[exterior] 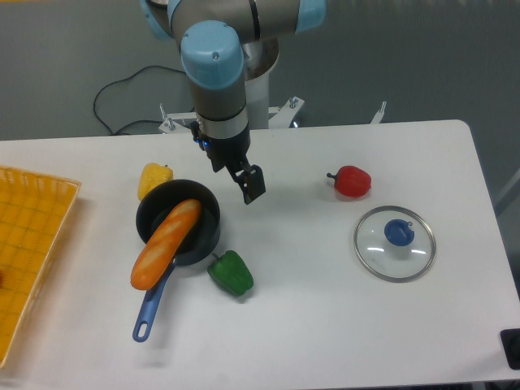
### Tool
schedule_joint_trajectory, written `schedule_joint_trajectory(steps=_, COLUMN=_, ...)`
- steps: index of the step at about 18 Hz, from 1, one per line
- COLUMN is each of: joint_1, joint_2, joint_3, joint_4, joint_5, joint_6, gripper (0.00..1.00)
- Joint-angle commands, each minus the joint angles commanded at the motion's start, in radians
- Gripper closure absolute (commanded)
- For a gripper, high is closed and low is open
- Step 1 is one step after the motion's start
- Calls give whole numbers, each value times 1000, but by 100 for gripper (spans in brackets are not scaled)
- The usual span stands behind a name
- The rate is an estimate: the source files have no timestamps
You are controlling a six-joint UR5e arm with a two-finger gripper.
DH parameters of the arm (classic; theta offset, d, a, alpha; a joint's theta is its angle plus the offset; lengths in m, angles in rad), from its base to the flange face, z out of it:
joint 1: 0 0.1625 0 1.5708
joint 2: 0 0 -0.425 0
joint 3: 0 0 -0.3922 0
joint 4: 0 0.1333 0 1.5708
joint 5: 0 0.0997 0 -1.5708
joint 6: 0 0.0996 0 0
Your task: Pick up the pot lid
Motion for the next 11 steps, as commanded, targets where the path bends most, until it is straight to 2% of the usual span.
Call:
schedule_joint_trajectory(steps=7, joint_1=3, joint_2=-5, joint_3=0, joint_4=3, joint_5=-11, joint_6=5, gripper=0)
schedule_joint_trajectory(steps=11, joint_1=49, joint_2=-9, joint_3=9, joint_4=-5, joint_5=-11, joint_6=33, gripper=0)
